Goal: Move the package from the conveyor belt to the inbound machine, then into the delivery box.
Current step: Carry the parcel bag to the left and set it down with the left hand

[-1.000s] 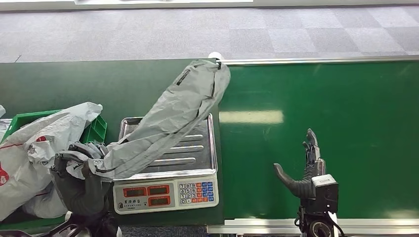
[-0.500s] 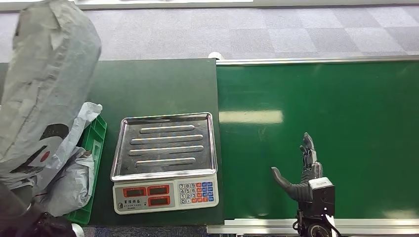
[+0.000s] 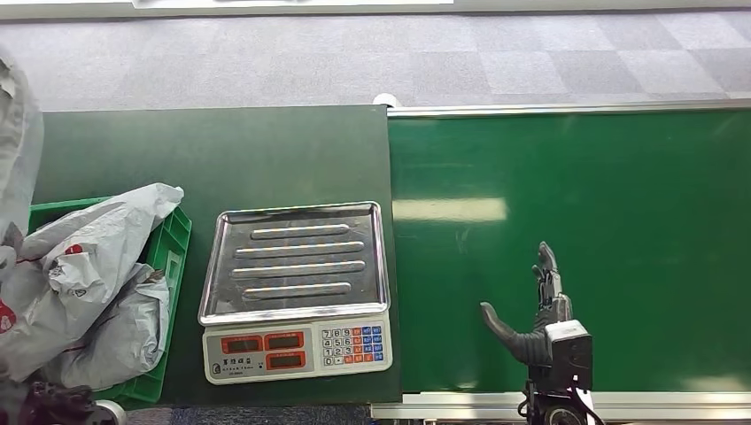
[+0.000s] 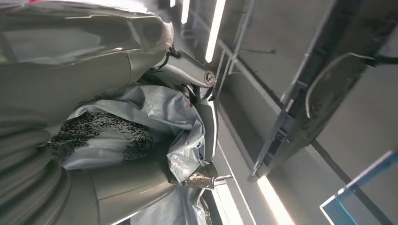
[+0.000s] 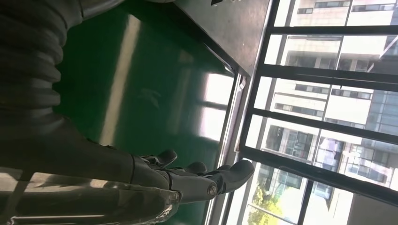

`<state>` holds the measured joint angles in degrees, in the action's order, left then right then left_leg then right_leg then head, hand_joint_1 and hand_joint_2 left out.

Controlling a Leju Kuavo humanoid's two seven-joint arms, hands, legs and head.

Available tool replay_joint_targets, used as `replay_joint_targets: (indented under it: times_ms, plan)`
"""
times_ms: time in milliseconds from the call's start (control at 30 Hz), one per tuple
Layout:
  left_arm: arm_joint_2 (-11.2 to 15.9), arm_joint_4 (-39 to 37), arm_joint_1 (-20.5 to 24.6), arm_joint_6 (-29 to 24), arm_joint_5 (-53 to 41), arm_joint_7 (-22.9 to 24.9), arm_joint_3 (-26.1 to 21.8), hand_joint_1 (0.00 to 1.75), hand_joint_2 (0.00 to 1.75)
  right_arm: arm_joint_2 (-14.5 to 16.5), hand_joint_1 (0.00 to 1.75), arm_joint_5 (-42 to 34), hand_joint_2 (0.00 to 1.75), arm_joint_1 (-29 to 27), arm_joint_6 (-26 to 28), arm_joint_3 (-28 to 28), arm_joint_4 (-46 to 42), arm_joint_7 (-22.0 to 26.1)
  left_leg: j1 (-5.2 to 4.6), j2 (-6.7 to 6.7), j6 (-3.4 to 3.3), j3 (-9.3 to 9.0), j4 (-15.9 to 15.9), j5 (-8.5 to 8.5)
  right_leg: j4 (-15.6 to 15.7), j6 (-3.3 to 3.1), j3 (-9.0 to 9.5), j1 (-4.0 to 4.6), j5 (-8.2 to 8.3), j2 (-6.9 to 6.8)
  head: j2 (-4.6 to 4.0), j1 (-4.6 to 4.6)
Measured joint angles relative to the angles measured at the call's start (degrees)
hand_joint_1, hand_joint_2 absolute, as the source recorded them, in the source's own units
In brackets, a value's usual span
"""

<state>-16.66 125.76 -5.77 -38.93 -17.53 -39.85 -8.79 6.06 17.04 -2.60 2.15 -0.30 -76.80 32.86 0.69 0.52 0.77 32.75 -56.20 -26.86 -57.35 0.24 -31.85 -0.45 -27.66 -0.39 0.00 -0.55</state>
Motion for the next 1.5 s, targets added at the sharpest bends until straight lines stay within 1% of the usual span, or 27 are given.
replay_joint_targets:
  times_ms: [133, 233, 367, 433, 533, 633, 733, 833, 967, 1067, 1133, 1333, 1500]
  plan:
    - [-1.0, -2.64, 1.26, 0.0, -6.7, 0.01, -1.5, 1.75, 1.75, 0.1, 0.0, 0.17, 1.75, -0.51, 0.25, -0.03, -0.53, 0.06, 0.0, -0.01, 0.0, -0.02, 0.0, 0.0, 0.0, 0.0, 0.0, 0.0, 0.0, 0.0, 0.0, -0.01]
    - [-1.27, -6.21, 1.57, 0.01, -9.03, 0.02, -2.03, 1.75, 1.75, 0.32, 0.0, 0.68, 1.75, -1.41, 0.31, -0.09, -1.53, -0.09, 0.0, 0.0, 0.0, -0.02, 0.0, 0.0, 0.0, 0.0, 0.0, 0.0, 0.0, 0.0, 0.0, -0.01]
    - [-1.61, -13.32, 1.74, -0.02, -13.92, 0.02, -2.46, 1.75, 1.75, 0.6, 0.0, 1.4, 1.75, -1.86, 0.18, -0.33, -2.24, -0.3, 0.0, 0.03, 0.0, -0.01, 0.0, 0.0, 0.0, 0.0, 0.0, 0.0, 0.0, 0.0, 0.0, 0.01]
    - [-2.11, -17.33, 1.94, -0.02, -17.84, 0.35, -3.87, 1.75, 1.75, 0.75, 0.0, 1.8, 1.75, -2.0, 0.1, -0.42, -2.42, -0.33, 0.0, 0.05, 0.0, -0.01, 0.0, 0.0, 0.0, 0.0, 0.0, 0.0, 0.0, 0.01, 0.0, 0.0]
    - [-2.59, -21.82, 2.34, -0.04, -22.6, 2.17, -6.24, 1.75, 1.75, 1.03, 0.0, 2.3, 1.75, -2.15, 0.06, -0.57, -2.5, -0.35, 0.0, 0.07, 0.0, -0.02, 0.0, 0.0, 0.0, 0.0, 0.0, 0.0, 0.0, 0.02, 0.0, 0.01]
    - [-2.87, -24.63, 2.8, -0.05, -24.09, 3.61, -7.97, 1.75, 1.75, 1.26, 0.0, 2.61, 1.75, -2.2, 0.0, -0.67, -2.5, -0.37, 0.0, 0.06, 0.0, -0.02, 0.0, 0.0, 0.0, 0.0, 0.0, 0.0, 0.0, 0.02, 0.0, 0.0]
    - [-3.1, -26.29, 3.22, -0.1, -23.75, 3.85, -9.39, 1.75, 1.75, 1.52, 0.0, 2.89, 1.75, -2.22, -0.2, -0.75, -2.5, -0.43, 0.0, 0.06, 0.0, -0.01, 0.01, 0.0, 0.0, 0.0, 0.0, 0.0, 0.0, 0.02, 0.0, -0.01]
    - [-3.21, -26.83, 3.75, -0.15, -22.04, 2.96, -10.87, 1.75, 1.75, 1.8, 0.0, 3.17, 1.75, -2.2, -0.36, -0.84, -2.5, -0.54, 0.0, 0.06, 0.0, -0.01, 0.01, 0.0, 0.0, 0.0, 0.0, 0.01, 0.0, 0.01, 0.0, 0.0]
    - [-3.23, -26.84, 4.48, -0.17, -18.71, 0.47, -13.45, 1.75, 1.75, 2.07, 0.0, 3.41, 1.75, -2.13, -0.46, -0.9, -2.5, -0.82, 0.01, 0.05, 0.0, -0.01, 0.01, 0.0, 0.0, 0.0, 0.01, 0.01, 0.0, 0.01, 0.0, 0.0]
    - [-3.25, -26.59, 4.83, -0.17, -17.69, 0.08, -14.9, 1.75, 1.75, 2.22, 0.0, 3.5, 1.75, -2.07, -0.49, -0.92, -2.49, -0.93, 0.0, 0.05, 0.0, -0.01, 0.01, 0.0, 0.0, 0.0, 0.02, 0.01, 0.0, 0.01, 0.0, 0.01]
    - [-3.25, -25.13, 5.04, -0.17, -16.66, 0.07, -16.13, 1.75, 1.75, 2.31, 0.0, 3.55, 1.75, -2.05, -0.59, -0.93, -2.47, -0.95, 0.0, 0.08, 0.0, 0.0, 0.01, 0.0, -0.01, 0.0, 0.03, 0.01, 0.0, 0.02, 0.0, 0.01]
    - [-3.2, -16.94, 6.03, -0.17, -13.15, 0.07, -21.26, 1.75, 1.75, 2.36, 0.0, 3.62, 1.75, -1.64, -0.83, -0.9, -1.96, -0.9, 0.01, 0.05, 0.01, 0.0, 0.02, 0.0, -0.01, -0.01, 0.0, 0.01, -0.01, 0.02, 0.0, 0.0]
    - [-3.21, -13.89, 6.21, -0.17, -13.12, 0.07, -23.1, 1.75, 1.75, 2.43, 0.0, 3.62, 1.75, -1.37, -0.78, -0.89, -1.62, -0.83, 0.01, 0.03, 0.0, 0.0, 0.02, 0.0, -0.01, -0.01, 0.01, 0.01, -0.01, 0.02, 0.0, 0.0]
